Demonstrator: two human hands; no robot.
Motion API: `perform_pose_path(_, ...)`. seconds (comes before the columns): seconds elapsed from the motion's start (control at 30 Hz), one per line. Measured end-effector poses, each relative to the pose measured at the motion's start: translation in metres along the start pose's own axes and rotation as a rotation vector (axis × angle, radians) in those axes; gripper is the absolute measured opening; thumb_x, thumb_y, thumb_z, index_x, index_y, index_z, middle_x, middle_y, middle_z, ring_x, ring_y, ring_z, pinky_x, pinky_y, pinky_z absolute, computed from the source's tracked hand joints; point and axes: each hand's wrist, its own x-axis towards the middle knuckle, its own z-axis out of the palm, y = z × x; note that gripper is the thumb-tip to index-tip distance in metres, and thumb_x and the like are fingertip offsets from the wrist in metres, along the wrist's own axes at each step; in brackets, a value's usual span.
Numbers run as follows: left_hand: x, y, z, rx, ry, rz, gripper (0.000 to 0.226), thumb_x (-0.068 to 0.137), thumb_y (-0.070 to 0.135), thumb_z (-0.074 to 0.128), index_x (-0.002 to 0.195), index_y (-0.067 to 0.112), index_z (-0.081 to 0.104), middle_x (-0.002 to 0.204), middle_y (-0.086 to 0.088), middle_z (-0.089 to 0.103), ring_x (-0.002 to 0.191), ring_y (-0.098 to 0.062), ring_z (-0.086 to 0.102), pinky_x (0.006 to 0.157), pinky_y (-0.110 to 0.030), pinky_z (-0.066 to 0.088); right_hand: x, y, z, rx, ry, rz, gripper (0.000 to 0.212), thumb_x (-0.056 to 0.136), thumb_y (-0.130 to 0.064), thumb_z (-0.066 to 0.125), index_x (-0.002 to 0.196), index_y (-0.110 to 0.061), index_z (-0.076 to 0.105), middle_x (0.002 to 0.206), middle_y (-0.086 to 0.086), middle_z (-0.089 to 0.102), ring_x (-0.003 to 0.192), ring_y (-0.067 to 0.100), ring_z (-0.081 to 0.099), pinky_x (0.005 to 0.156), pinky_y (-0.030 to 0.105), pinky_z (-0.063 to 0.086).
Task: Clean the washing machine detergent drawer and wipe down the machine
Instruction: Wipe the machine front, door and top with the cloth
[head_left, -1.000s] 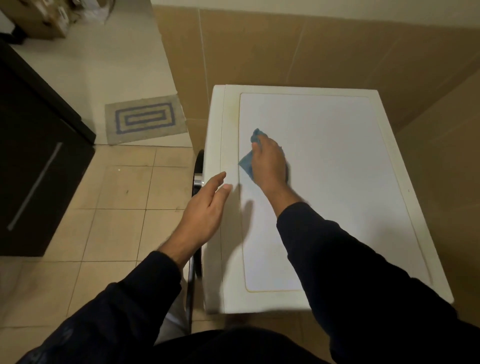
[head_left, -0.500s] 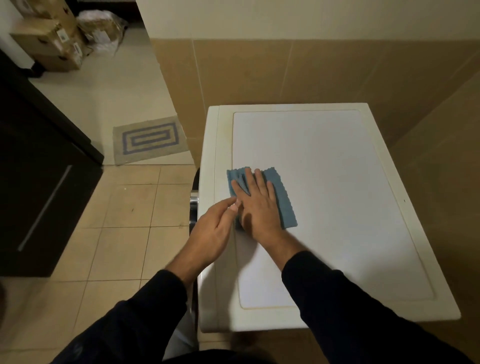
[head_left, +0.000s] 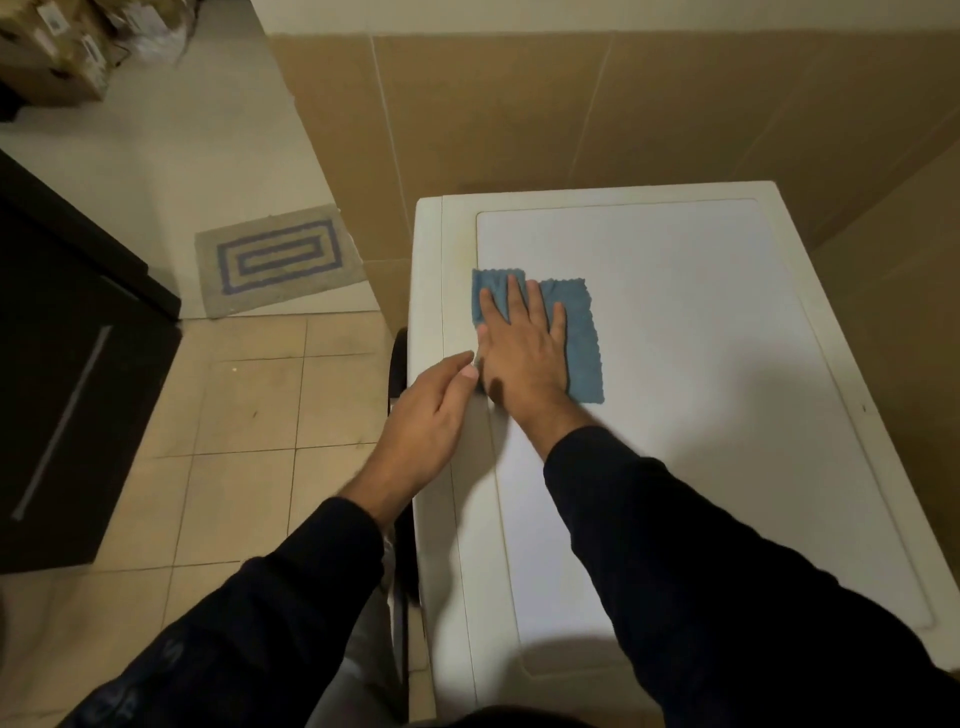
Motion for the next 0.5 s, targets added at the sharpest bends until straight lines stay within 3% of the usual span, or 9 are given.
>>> perform_pose_path(0.07,0.004,-0.002,0.0,-0.003,0.008,-0.002,0.043,0.105,0.036,0.035,0.143,0.02,0.048,0.142,0.009,0.051,0.121,0.004,0.038,0.1,-0.014,0.027,-0.008,0.003,0.001,-0.018,-0.026,-0.025,0.061,0.104,-0.041,0.028,0.158,-0.027,0.002,0.166,0.004,-0.006,0.152,0.026,-0.009,0.121,0.052,0.0)
perform_pose_path(0.13,0.006,-0.003,0.002,-0.021,0.021,-0.004,0.044,0.105,0.036,0.036,0.145,0.019,0.047,0.146,0.005,0.049,0.124,0.003,0.038,0.103,-0.019,0.027,-0.028,0.009,0.005,-0.033,-0.032,-0.079,0.068,0.101,-0.042,0.035,0.158,-0.027,0.001,0.166,0.005,-0.005,0.152,0.026,-0.009,0.121,0.051,0.001)
perform_pose_path(0.27,0.009,-0.007,0.006,-0.052,0.024,-0.007,0.046,0.105,0.038,0.036,0.146,0.02,0.044,0.148,0.005,0.047,0.134,-0.003,0.039,0.106,-0.019,0.026,-0.057,0.033,0.007,-0.041,0.001,-0.153,0.059,0.1,-0.045,0.011,0.158,-0.029,0.012,0.166,0.003,0.007,0.153,0.023,0.0,0.122,0.049,0.005)
perform_pose_path(0.37,0.018,-0.008,0.007,-0.011,0.019,0.034,0.047,0.105,0.04,0.035,0.146,0.021,0.044,0.148,0.007,0.047,0.133,-0.002,0.039,0.104,-0.015,0.026,-0.024,0.032,0.002,-0.025,-0.01,-0.015,0.057,0.103,-0.046,0.016,0.157,-0.029,0.009,0.166,0.003,0.002,0.152,0.025,-0.001,0.122,0.051,0.003)
perform_pose_path(0.43,0.028,-0.004,0.004,-0.015,0.021,0.07,0.045,0.105,0.039,0.036,0.144,0.021,0.047,0.142,0.011,0.05,0.126,0.004,0.04,0.097,-0.005,0.026,0.002,0.018,0.0,-0.042,-0.038,0.067,0.061,0.103,-0.049,0.021,0.157,-0.029,0.002,0.166,0.005,-0.005,0.152,0.028,-0.006,0.121,0.053,0.001)
perform_pose_path(0.5,0.041,0.0,-0.002,-0.032,0.002,0.097,0.043,0.105,0.038,0.036,0.143,0.021,0.048,0.14,0.011,0.053,0.123,0.003,0.043,0.098,-0.007,0.03,0.012,0.003,0.001,-0.06,-0.075,0.079,0.072,0.1,-0.05,0.032,0.157,-0.028,-0.004,0.165,0.006,-0.011,0.151,0.029,-0.012,0.12,0.054,-0.001)
